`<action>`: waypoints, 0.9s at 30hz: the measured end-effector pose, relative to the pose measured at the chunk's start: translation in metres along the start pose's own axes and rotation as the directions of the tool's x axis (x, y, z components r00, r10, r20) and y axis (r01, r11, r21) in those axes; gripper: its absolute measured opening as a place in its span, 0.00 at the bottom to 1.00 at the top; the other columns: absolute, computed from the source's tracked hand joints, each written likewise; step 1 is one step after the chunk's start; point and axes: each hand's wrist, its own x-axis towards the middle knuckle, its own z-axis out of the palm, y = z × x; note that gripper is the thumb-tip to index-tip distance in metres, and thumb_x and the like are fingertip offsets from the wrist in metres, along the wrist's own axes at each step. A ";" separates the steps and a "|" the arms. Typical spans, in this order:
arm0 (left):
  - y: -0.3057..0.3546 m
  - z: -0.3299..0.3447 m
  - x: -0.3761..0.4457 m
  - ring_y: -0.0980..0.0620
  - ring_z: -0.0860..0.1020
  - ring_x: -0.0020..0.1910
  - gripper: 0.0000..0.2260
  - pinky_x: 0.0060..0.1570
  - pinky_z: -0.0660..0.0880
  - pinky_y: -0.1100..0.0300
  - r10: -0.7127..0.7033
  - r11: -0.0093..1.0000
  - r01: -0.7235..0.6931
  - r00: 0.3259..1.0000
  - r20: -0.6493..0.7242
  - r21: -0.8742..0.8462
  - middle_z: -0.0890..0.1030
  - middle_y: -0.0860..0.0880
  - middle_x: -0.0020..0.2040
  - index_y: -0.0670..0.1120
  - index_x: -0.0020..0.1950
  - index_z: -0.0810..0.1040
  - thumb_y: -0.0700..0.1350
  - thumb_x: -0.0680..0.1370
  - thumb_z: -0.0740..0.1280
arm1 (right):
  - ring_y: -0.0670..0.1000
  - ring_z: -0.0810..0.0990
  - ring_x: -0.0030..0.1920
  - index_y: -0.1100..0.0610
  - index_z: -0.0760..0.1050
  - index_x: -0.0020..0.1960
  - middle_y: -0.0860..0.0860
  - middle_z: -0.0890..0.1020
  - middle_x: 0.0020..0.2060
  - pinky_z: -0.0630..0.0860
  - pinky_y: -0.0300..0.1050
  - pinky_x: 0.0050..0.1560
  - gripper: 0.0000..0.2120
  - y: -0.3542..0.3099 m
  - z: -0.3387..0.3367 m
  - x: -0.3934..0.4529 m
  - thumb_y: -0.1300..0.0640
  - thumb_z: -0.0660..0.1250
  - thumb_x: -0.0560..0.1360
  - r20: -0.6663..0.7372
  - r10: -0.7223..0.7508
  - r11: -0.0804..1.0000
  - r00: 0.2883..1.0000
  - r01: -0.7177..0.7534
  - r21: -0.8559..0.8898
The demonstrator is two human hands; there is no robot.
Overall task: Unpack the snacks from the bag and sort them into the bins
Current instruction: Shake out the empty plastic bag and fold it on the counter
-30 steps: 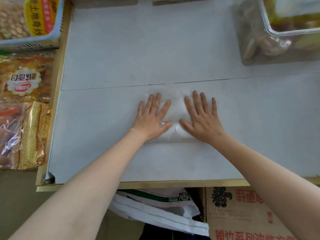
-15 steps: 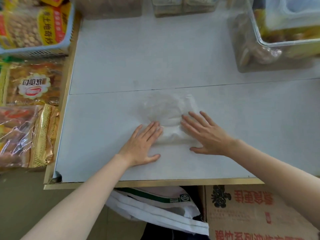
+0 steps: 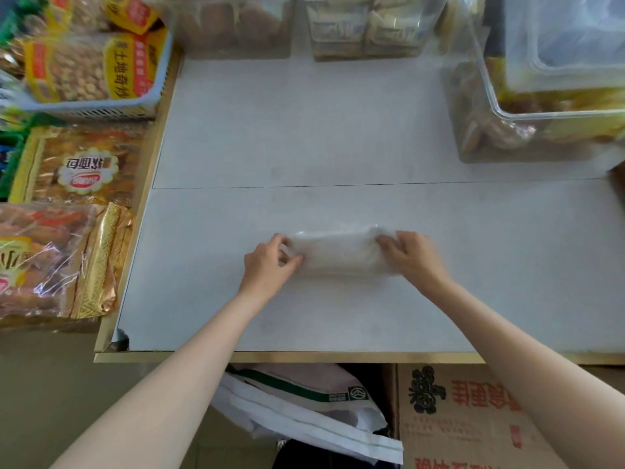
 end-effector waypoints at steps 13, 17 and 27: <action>0.054 0.045 0.012 0.44 0.37 0.76 0.24 0.71 0.34 0.46 0.219 0.682 -0.491 0.844 0.489 0.542 0.40 0.50 0.78 0.60 0.76 0.42 0.59 0.81 0.45 | 0.64 0.74 0.56 0.65 0.73 0.55 0.64 0.78 0.54 0.66 0.50 0.46 0.18 0.006 0.016 0.010 0.54 0.50 0.82 -0.036 0.237 0.963 0.971 -0.240 -0.123; 0.059 0.034 0.029 0.46 0.38 0.76 0.33 0.73 0.36 0.46 0.238 0.817 -0.406 0.884 0.402 0.410 0.40 0.49 0.78 0.58 0.76 0.42 0.64 0.78 0.54 | 0.62 0.75 0.43 0.57 0.69 0.42 0.59 0.77 0.37 0.61 0.47 0.38 0.15 0.012 0.007 0.005 0.52 0.52 0.82 -0.142 0.156 0.988 0.977 -0.152 0.043; 0.082 0.001 0.050 0.57 0.79 0.43 0.08 0.42 0.75 0.70 0.035 0.842 0.147 0.945 0.325 -0.520 0.81 0.54 0.45 0.49 0.48 0.76 0.44 0.72 0.73 | 0.48 0.65 0.35 0.62 0.68 0.37 0.54 0.67 0.34 0.61 0.43 0.35 0.18 0.006 -0.044 0.038 0.52 0.55 0.82 -0.242 0.316 0.775 0.917 -0.103 0.624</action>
